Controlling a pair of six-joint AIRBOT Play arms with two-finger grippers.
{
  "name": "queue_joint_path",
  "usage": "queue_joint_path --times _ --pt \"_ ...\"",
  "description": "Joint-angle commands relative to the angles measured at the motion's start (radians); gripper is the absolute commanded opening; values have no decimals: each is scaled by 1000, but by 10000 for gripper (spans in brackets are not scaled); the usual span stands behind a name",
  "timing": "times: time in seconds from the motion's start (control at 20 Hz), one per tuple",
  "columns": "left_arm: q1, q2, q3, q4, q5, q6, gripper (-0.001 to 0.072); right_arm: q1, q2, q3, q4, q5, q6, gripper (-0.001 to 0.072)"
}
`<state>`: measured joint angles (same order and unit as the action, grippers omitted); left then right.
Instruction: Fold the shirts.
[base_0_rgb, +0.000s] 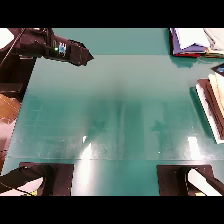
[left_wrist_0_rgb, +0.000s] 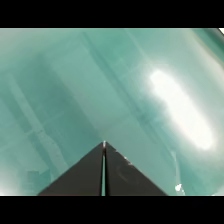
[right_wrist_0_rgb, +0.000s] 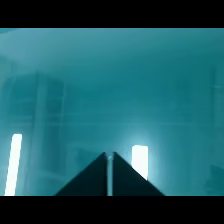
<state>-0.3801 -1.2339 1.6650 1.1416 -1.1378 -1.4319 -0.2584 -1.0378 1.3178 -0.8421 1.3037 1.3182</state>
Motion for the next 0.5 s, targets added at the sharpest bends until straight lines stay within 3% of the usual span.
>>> queue_joint_path --times 0.0,0.45 --pt "1 0 0 2 4 0 28 211 1 4 0 -50 -3 17" --pt "1 0 0 2 4 0 28 259 1 4 2 -55 -3 17"
